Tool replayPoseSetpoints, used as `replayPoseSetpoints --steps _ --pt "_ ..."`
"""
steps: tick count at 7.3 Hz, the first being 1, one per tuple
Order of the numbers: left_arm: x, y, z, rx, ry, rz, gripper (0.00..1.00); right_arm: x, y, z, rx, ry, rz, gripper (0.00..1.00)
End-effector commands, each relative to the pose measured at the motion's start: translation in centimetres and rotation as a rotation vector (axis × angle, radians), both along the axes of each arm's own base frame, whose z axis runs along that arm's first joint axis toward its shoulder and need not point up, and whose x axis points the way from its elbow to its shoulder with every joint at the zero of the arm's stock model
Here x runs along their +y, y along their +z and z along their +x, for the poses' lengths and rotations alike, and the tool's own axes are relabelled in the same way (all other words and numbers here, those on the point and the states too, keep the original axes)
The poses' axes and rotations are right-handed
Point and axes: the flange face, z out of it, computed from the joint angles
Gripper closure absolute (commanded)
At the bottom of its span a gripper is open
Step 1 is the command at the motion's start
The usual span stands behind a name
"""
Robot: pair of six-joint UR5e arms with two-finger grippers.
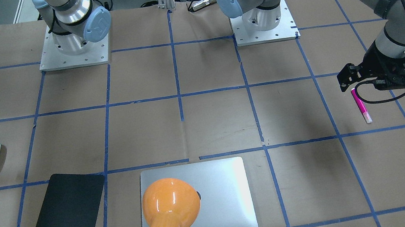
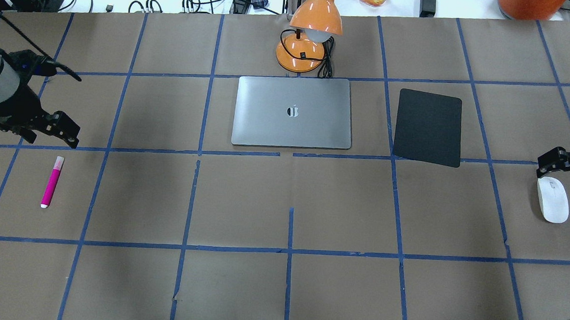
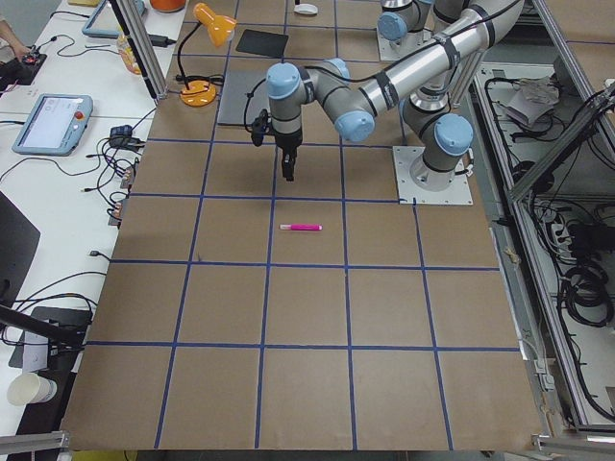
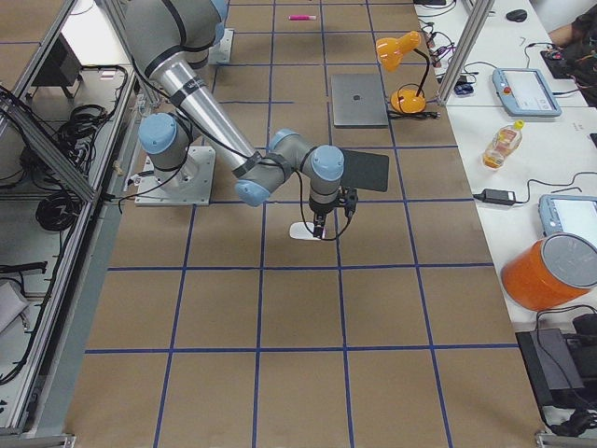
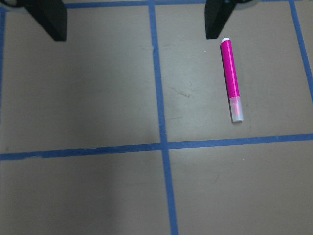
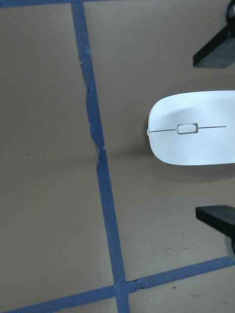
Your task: Place pen and mouse around notebook
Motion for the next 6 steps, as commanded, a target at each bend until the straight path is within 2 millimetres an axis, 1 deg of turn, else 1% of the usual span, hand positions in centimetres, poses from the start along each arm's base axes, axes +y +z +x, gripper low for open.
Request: replayPoseSetpoints --steps 1,2,3,4,5,6 --pt "3.8 -7.5 4.7 -0.009 0.076 -0.018 0.0 0.0 -1.3 -0.1 -0.007 0.006 0.023 0.0" --pt "3.5 -9.6 5.5 0.027 0.091 -0.036 0.0 0.2 -2.0 -0.5 0.018 0.007 0.062 0.0" --pt "3.4 -11.1 6.5 0.046 0.111 -0.049 0.0 0.3 -2.7 -0.6 0.015 0.008 0.076 0.0" --pt "3.5 -11.8 7.3 0.053 0.124 -0.041 0.04 0.3 -3.1 -0.6 0.015 0.01 0.087 0.0" --pt "3.5 -12.5 7.5 0.058 0.136 -0.03 0.1 0.3 -3.3 -0.7 0.017 0.012 0.095 0.0" --pt "3.5 -12.6 7.6 0.058 0.144 -0.03 0.33 0.4 -3.5 -0.6 0.015 0.01 0.102 0.0"
